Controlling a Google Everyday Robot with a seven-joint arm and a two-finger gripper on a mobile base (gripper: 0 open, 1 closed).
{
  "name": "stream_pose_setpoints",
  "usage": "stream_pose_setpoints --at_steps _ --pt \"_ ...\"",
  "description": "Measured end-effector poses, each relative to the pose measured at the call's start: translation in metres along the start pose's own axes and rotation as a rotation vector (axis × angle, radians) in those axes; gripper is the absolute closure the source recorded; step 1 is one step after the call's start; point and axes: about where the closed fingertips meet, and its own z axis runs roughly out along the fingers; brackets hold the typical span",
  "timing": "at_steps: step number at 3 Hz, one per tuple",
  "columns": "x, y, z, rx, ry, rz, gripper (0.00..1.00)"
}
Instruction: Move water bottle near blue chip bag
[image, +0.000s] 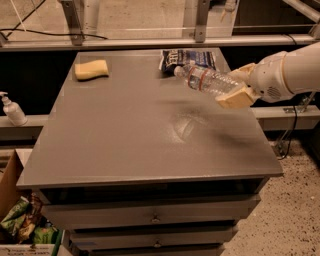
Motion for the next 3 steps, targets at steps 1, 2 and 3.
stream_pose_setpoints --at_steps 1,2,3 --pt "0.029 -0.046 0.007 0.068 0.096 -0.023 1.00" --pt "0.046 -0.074 0.022 0.090 0.158 -0.046 1.00" --pt "0.048 -0.091 0.045 0.081 0.186 -0.070 1.00"
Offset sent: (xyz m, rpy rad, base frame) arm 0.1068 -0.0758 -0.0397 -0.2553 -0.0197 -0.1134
